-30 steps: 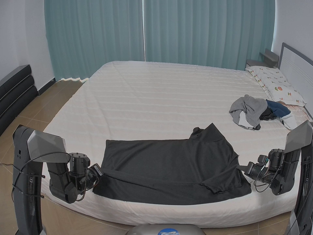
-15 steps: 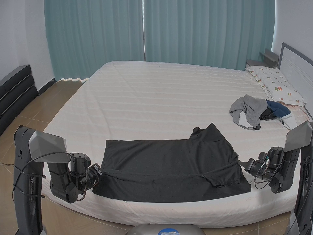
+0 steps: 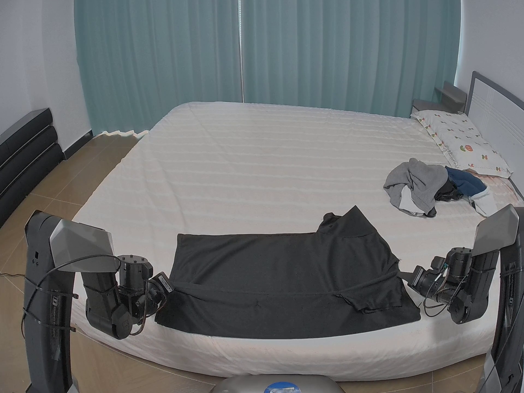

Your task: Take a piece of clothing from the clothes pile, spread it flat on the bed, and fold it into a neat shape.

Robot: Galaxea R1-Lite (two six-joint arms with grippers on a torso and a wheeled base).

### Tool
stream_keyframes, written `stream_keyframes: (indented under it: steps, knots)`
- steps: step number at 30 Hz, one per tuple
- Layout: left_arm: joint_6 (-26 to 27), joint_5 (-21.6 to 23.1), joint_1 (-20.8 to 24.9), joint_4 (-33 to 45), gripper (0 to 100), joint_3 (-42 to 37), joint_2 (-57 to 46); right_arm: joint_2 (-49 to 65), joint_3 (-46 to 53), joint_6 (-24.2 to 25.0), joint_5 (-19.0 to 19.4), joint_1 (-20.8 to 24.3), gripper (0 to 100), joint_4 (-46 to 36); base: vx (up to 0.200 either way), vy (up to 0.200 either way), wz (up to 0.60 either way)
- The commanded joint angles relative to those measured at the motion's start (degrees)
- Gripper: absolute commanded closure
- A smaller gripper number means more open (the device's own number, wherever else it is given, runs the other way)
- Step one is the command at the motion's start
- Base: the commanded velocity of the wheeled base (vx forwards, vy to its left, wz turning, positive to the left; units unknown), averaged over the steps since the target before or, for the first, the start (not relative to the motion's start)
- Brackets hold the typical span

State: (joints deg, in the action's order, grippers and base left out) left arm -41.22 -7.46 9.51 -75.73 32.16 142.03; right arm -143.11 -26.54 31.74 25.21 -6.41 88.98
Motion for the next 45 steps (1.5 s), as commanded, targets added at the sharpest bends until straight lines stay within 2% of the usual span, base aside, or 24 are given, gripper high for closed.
stream_keyframes:
  steps: [1, 13, 14, 21, 24, 27, 28, 29, 31, 35, 42, 45]
  knots:
    - [0.1, 0.0, 0.2, 0.0, 100, 0.0, 0.3, -0.1, -0.2, 0.9, 0.0, -0.1, 100, 0.8, 0.0, 0.0, 0.0]
    - [0.2, 0.0, 0.5, 0.1, 100, 0.4, 0.4, -1.1, 0.3, 0.3, -0.2, 0.4, 100, 0.8, 0.0, 0.0, 0.0]
    - [0.2, 0.0, 0.5, 0.1, 0, 0.4, 0.4, -1.1, 0.3, 0.3, -0.1, 0.4, 0, 0.8, 0.0, 0.0, 0.0]
    - [-0.1, 0.0, 0.5, 0.1, 0, 0.4, 0.4, -1.8, 0.3, 1.0, 0.6, 0.3, 0, 0.8, 0.0, 0.0, 0.0]
    - [-0.1, 0.0, 0.4, 0.0, 0, -0.6, 0.1, -1.8, -0.3, 4.1, 1.4, 0.0, 0, 0.8, 0.0, 0.0, 0.0]
    - [-1.3, 0.0, 0.1, -0.5, 0, -2.6, -1.4, 0.4, -0.9, 13.0, 1.5, -0.4, 0, 0.8, 0.0, 0.0, 0.0]
    - [-1.5, 0.0, 0.1, -0.6, 0, -2.7, -1.4, 0.5, -1.0, 13.3, 1.5, -0.4, 0, 0.8, 0.0, 0.0, 0.0]
    - [-2.8, -0.1, 0.0, -2.0, 0, -3.6, -1.9, 2.0, -1.6, 17.5, 1.7, -1.0, 0, 0.8, 0.0, 0.0, 0.0]
    - [-4.7, 0.3, -0.1, -4.9, 0, -5.2, -2.4, 2.7, -1.6, 20.6, 2.6, -1.6, 0, 0.8, 0.0, 0.0, 0.0]
    - [-5.0, 1.1, -0.5, -7.2, 0, -6.8, -2.6, 2.7, -1.4, 20.3, 3.8, -1.6, 0, 0.8, 0.1, 0.0, 0.0]
    - [-4.8, 1.1, -0.1, -7.3, 0, -6.8, -2.2, 2.2, -1.1, 18.0, 3.8, -1.3, 0, 0.8, 0.2, 0.0, 0.0]
    - [-4.8, 1.2, -0.1, -7.4, 0, -6.8, -2.2, 2.0, -1.1, 17.5, 3.8, -1.2, 0, 0.8, 0.0, 0.0, 0.0]
